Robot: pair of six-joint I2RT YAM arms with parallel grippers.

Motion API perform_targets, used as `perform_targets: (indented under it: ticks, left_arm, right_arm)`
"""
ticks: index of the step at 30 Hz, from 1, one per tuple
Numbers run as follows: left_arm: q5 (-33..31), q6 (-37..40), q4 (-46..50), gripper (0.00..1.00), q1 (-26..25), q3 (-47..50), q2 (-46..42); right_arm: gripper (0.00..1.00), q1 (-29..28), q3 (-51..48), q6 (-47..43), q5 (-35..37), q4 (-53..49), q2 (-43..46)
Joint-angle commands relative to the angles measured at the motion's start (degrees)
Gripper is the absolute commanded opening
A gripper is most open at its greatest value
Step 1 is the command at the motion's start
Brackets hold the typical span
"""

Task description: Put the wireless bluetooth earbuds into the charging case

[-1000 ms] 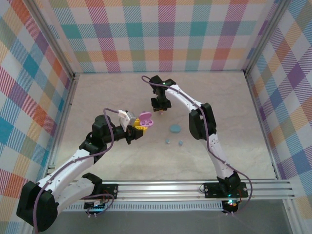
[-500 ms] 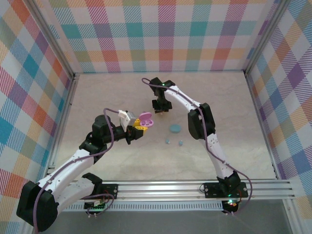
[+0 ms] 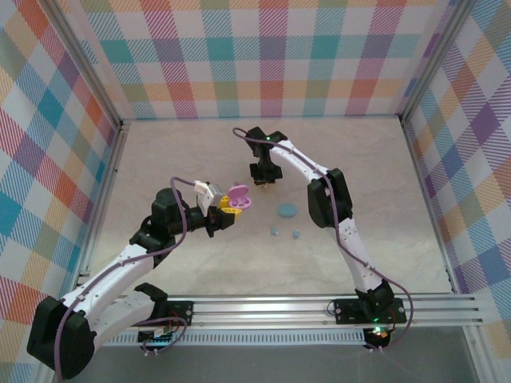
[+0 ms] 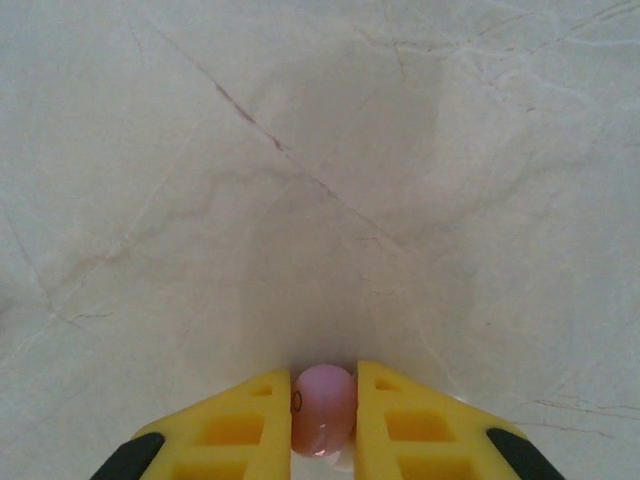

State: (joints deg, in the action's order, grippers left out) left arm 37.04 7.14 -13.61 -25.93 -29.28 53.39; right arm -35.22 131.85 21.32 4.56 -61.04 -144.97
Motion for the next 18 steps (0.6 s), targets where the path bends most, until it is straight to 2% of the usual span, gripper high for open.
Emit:
perform_targets:
  ticks: [1,6,12,18]
  left_arm:
    - [2.1,0.7,-1.5,0.13,0.8,-0.1,-0.5]
    - [4.6,-0.2,-2.3,0.13,0.8,-1.7,-0.2]
    - [5.9,-1.3,-2.2,0.12,0.8,-3.2,-0.9]
    - [8.7,-4.4,-3.0,0.12,0.9,-4.9,-0.8]
  right_arm:
    - [0.14,0.2,-5.2,-1.0,-4.8,1.8,9.5]
    - [0.13,1.4,-23.4,-0.2,-13.7,13.9,27.3]
    - [0.13,4.0,-47.4,1.2,-28.7,28.9,50.9]
    - [0.12,3.8,-58.9,2.6,-41.8,36.8,67.4]
